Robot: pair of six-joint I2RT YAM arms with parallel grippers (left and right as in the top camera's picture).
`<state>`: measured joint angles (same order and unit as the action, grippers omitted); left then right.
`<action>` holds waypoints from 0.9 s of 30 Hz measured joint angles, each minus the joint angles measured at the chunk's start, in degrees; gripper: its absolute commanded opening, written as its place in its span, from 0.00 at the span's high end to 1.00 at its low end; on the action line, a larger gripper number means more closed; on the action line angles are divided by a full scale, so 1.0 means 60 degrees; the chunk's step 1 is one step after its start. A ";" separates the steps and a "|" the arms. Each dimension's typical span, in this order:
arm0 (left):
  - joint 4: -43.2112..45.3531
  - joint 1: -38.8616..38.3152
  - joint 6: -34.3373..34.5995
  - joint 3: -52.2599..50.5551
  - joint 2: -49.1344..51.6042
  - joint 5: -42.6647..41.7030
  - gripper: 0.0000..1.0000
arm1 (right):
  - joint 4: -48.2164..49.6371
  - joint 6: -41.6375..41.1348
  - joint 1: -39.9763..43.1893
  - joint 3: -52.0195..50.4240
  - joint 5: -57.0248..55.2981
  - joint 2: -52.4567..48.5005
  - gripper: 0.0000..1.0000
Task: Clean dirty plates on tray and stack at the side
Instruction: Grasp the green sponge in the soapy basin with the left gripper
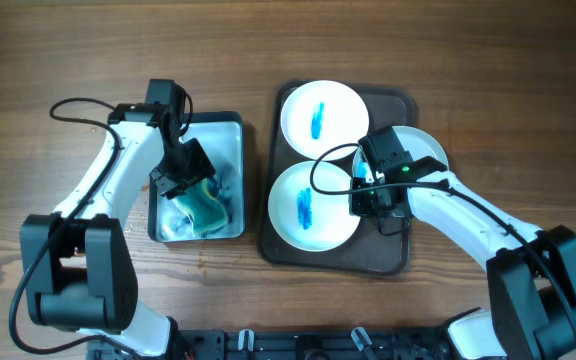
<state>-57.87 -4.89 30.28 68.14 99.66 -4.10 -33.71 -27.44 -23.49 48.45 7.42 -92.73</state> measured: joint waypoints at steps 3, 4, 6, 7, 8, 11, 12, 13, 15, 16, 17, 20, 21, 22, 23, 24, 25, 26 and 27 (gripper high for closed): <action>0.0277 0.0000 -0.0073 -0.0131 0.0015 0.0397 0.60 | 0.0000 0.0000 0.0000 0.0000 0.0000 0.0000 0.96; 0.0525 0.0000 -0.0124 -0.0266 0.0033 0.0492 0.71 | 0.0000 0.0000 0.0000 0.0000 0.0000 0.0000 0.96; 0.0947 0.0000 -0.0113 -0.0586 0.0098 0.0608 0.90 | 0.0000 0.0000 0.0000 0.0000 0.0000 0.0000 0.96; 0.1381 0.0000 -0.0131 -0.0936 0.0160 0.0743 0.96 | 0.0000 0.0000 0.0000 0.0000 0.0000 0.0000 0.96; 0.1537 0.0000 -0.0117 -0.1045 0.0193 0.0790 0.96 | 0.0000 0.0000 0.0000 0.0000 0.0000 0.0000 0.96; 0.2240 0.0000 -0.0102 -0.1377 0.0197 0.0860 0.96 | 0.0000 0.0000 0.0000 0.0000 0.0000 0.0000 0.96; 0.2361 0.0000 -0.0102 -0.1424 0.0197 0.0860 0.96 | 0.0000 0.0000 0.0000 0.0000 0.0000 0.0000 0.96; 0.2379 0.0000 -0.0106 -0.1432 0.0197 0.0860 0.96 | 0.0000 0.0000 0.0000 0.0000 0.0000 0.0000 0.96; 0.2295 0.0000 -0.0120 -0.1381 0.0197 0.0856 0.84 | -0.0004 0.0000 0.0000 0.0000 0.0000 0.0000 0.95; 0.2076 0.0000 -0.0146 -0.1260 0.0197 0.0852 0.67 | -0.0004 0.0000 0.0000 0.0000 0.0000 0.0000 0.96; 0.1840 0.0000 -0.0211 -0.1111 0.0208 0.0841 0.56 | -0.0004 0.0000 0.0000 0.0000 0.0000 0.0000 0.96; 0.0918 0.0000 -0.0244 -0.0335 0.0226 0.0648 0.39 | -0.0004 0.0000 0.0000 0.0000 0.0000 0.0000 0.96; 0.0681 0.0000 -0.0237 -0.0080 0.0226 0.0576 0.36 | -0.0004 0.0000 0.0000 0.0000 0.0000 0.0000 0.96; 0.0375 0.0000 -0.0229 0.0248 0.0226 0.0517 0.35 | -0.0004 0.0000 0.0000 0.0000 0.0000 0.0000 0.96; 0.0219 0.0000 -0.0240 0.0423 0.0226 0.0463 0.35 | -0.0004 0.0000 0.0000 0.0000 0.0000 0.0000 0.96; 0.0076 0.0000 -0.0222 0.0590 0.0222 0.0423 0.41 | -0.0004 0.0000 0.0000 0.0000 0.0000 0.0000 0.95; -0.0069 0.0000 -0.0215 0.0688 0.0222 0.0397 0.44 | -0.0004 0.0000 0.0000 0.0000 -0.0004 0.0000 0.95; -0.0127 0.0000 -0.0208 0.0692 0.0222 0.0379 0.44 | -0.0004 0.0000 0.0000 0.0000 0.0000 0.0000 0.95; -0.0200 0.0000 -0.0189 0.0685 0.0222 0.0372 0.45 | -0.0004 0.0000 0.0000 0.0000 -0.0004 0.0000 0.94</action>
<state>-59.07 -4.89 29.15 72.25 100.99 -1.87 -33.74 -27.44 -23.49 48.45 7.40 -92.73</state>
